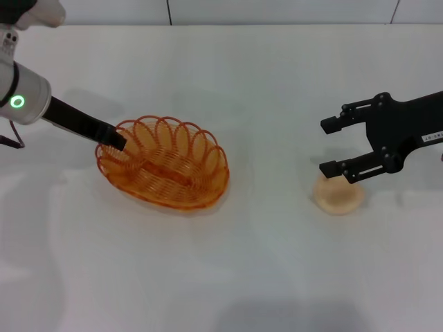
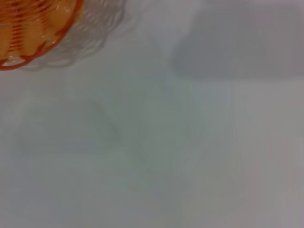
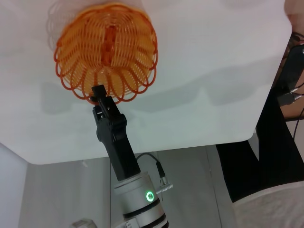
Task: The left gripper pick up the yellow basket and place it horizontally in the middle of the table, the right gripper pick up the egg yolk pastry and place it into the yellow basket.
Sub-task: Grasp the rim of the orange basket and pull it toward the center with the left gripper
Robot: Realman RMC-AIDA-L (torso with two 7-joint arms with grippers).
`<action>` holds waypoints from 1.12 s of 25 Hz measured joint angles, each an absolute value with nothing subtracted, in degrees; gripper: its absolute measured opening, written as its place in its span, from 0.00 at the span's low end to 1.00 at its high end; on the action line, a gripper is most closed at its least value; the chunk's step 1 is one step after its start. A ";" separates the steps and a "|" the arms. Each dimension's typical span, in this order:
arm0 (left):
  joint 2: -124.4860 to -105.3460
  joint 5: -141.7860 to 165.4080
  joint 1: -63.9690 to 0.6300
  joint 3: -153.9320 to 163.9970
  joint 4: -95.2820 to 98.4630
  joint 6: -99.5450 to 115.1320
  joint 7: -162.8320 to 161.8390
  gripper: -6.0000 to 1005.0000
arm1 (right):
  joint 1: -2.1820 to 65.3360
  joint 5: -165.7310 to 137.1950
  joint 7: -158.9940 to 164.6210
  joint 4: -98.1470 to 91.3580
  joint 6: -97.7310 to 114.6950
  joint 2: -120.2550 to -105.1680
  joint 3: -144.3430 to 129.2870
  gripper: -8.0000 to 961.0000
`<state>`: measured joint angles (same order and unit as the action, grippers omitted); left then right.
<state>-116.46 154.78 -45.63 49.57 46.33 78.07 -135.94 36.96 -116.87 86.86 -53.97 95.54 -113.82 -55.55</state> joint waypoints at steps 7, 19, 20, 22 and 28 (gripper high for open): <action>-116.75 154.58 -45.30 49.51 46.36 78.68 -136.81 0.17 | 36.79 -116.80 86.83 -54.06 96.16 -113.82 -55.40 0.79; -119.01 146.11 -40.23 49.51 57.27 88.10 -147.87 0.08 | 34.77 -115.95 87.15 -58.27 97.25 -114.13 -55.08 0.78; -119.01 144.94 -40.10 49.54 57.36 88.97 -149.08 0.08 | 34.50 -115.73 87.15 -58.65 97.28 -114.19 -55.05 0.78; -119.08 142.49 -39.80 49.61 57.41 90.40 -152.12 0.08 | 34.05 -115.50 87.02 -59.12 97.31 -114.25 -55.03 0.78; -119.18 140.32 -37.97 53.73 57.42 89.82 -159.64 0.07 | 33.52 -115.38 85.32 -59.27 97.28 -113.91 -55.01 0.78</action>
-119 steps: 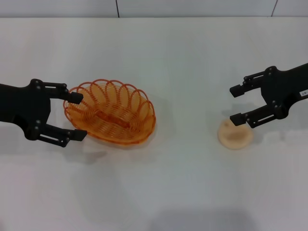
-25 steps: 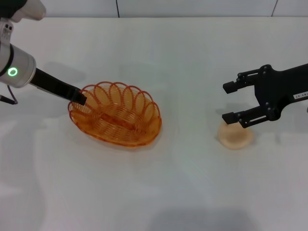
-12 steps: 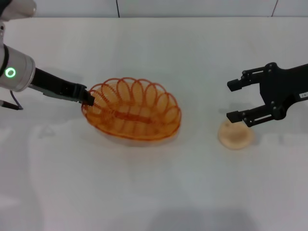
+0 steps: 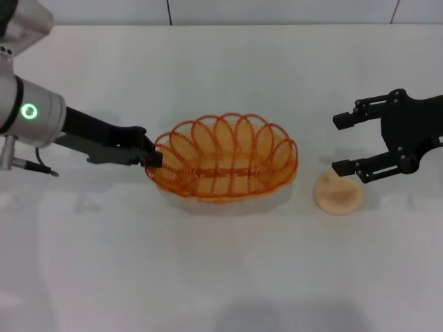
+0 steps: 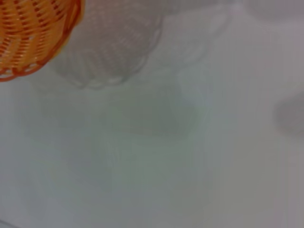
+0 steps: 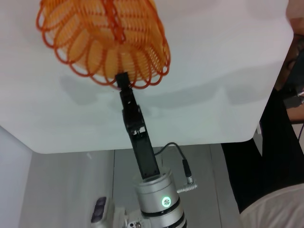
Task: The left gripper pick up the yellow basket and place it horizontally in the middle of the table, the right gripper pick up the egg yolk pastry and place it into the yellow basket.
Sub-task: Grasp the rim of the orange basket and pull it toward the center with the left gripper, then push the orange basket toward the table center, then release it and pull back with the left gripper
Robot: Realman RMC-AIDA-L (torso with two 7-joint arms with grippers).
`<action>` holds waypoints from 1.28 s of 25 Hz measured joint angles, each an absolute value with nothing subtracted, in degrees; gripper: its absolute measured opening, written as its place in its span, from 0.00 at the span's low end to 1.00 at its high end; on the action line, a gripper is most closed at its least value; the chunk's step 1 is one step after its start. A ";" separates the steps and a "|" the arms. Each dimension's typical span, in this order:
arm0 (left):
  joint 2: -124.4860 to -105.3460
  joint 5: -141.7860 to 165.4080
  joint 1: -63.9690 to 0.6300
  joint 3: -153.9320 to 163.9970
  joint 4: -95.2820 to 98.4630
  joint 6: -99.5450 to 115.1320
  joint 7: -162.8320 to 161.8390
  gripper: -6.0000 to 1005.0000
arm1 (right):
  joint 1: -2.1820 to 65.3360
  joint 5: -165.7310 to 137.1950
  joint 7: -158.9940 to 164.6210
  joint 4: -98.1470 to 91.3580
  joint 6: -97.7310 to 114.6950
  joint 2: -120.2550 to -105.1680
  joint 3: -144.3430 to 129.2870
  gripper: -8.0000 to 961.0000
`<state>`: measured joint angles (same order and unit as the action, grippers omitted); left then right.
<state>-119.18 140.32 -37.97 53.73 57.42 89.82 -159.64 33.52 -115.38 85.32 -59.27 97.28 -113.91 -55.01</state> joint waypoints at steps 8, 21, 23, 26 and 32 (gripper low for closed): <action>-119.26 142.07 -36.80 63.42 62.55 88.60 -167.31 0.08 | 32.74 -115.48 84.31 -59.44 97.27 -113.64 -55.02 0.78; -119.26 142.47 -36.65 67.40 63.32 84.98 -169.39 0.09 | 32.26 -115.60 84.27 -59.30 97.22 -113.55 -55.02 0.78; -119.26 142.40 -36.65 67.39 63.30 84.98 -169.37 0.09 | 32.25 -115.65 84.18 -59.19 97.07 -113.55 -55.02 0.78; -119.26 141.97 -36.65 67.33 63.29 84.98 -169.03 0.09 | 32.25 -115.79 83.88 -59.14 96.97 -113.55 -55.02 0.78; -119.24 141.71 -36.65 65.67 62.38 85.03 -169.69 0.09 | 32.35 -115.84 83.66 -58.88 96.83 -113.58 -55.02 0.78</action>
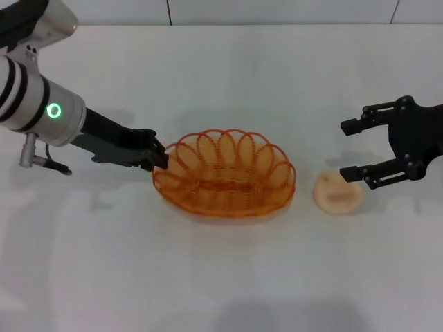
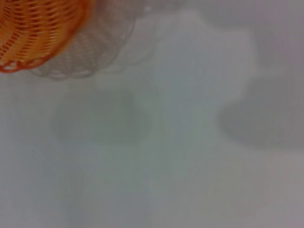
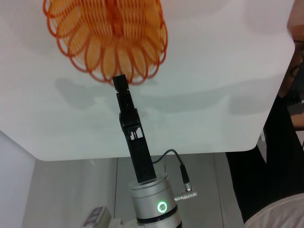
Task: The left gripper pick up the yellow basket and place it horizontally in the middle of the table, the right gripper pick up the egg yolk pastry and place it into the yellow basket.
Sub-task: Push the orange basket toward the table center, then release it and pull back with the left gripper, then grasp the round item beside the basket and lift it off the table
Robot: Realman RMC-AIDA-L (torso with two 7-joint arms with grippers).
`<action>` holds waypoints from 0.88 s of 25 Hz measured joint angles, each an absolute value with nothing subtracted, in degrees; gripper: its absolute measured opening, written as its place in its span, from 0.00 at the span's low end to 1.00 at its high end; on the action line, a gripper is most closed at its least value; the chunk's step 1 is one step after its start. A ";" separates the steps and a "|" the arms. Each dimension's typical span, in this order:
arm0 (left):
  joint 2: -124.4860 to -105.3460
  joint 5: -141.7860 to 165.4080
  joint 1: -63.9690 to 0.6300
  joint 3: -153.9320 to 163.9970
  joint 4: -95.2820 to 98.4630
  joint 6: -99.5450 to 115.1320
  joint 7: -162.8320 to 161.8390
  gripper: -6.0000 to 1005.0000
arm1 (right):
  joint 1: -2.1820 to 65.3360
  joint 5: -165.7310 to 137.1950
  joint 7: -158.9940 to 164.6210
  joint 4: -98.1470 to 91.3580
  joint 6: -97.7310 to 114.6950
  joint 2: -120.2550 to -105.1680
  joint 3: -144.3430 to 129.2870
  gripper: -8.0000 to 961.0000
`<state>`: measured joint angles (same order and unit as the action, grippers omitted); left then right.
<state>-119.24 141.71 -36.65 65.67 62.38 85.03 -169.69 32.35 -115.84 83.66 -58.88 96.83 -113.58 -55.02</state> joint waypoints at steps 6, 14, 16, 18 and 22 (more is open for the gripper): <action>-118.91 140.99 -36.70 64.31 62.24 85.87 -170.05 0.34 | 32.31 -115.85 83.67 -58.79 96.61 -113.44 -55.02 0.78; -118.39 140.87 -37.07 56.71 63.98 90.72 -167.86 0.50 | 32.25 -115.85 84.09 -58.78 96.60 -113.32 -54.41 0.78; -118.16 140.83 -36.83 55.09 65.87 92.00 -165.78 0.57 | 32.25 -115.88 84.34 -58.63 96.66 -113.27 -53.60 0.78; -117.84 140.03 -36.37 53.52 67.96 92.72 -161.62 0.63 | 32.10 -115.90 84.71 -58.54 96.78 -113.22 -52.90 0.78; -117.68 132.54 -34.05 48.78 70.73 93.12 -147.18 0.71 | 31.53 -115.98 85.27 -58.33 96.41 -113.10 -51.27 0.77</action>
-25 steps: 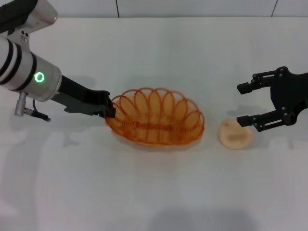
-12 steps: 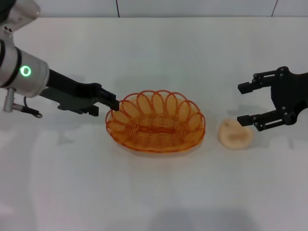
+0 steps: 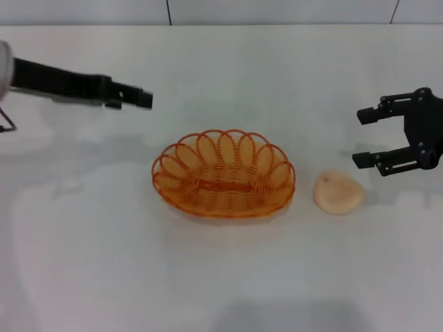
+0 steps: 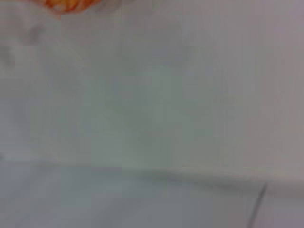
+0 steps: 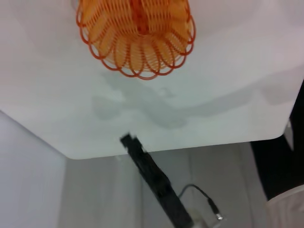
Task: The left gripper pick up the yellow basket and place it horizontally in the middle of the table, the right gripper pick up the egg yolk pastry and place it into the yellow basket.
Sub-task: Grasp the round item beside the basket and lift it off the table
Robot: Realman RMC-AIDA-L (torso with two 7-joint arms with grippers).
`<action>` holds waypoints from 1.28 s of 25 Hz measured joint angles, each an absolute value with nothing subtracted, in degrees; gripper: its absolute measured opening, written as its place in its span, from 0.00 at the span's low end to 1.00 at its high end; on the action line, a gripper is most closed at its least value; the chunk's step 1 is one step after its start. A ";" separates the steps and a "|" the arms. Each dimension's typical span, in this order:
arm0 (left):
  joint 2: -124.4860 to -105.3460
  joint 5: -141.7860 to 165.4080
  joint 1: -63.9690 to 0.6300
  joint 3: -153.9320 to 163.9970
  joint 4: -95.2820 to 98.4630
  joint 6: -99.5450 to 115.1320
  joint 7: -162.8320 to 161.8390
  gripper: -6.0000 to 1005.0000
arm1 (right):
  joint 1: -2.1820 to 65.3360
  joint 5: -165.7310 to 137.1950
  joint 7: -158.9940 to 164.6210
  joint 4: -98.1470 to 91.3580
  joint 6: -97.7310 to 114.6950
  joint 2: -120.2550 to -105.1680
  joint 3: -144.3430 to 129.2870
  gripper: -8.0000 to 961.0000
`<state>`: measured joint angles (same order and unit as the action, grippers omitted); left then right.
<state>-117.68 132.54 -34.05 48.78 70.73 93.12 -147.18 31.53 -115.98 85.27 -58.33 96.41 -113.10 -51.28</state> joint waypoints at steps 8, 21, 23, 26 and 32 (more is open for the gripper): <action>-117.22 114.44 -26.27 43.99 71.40 96.40 -109.73 0.76 | 31.26 -116.02 86.69 -58.22 97.65 -113.09 -51.37 0.77; -118.16 119.62 -21.33 44.13 71.46 106.14 -86.63 0.83 | 32.98 -119.13 91.57 -58.17 97.37 -113.02 -54.20 0.77; -118.59 119.64 -20.37 44.03 71.21 105.80 -83.72 0.84 | 33.80 -120.58 92.78 -57.89 97.70 -112.96 -54.25 0.77; -118.94 119.69 -19.82 44.21 69.84 104.92 -81.58 0.85 | 35.50 -123.16 94.37 -57.14 97.92 -113.02 -54.25 0.77; -118.91 122.50 -22.25 44.36 64.27 103.61 -79.76 0.85 | 38.36 -126.15 97.52 -56.29 96.93 -113.33 -55.20 0.77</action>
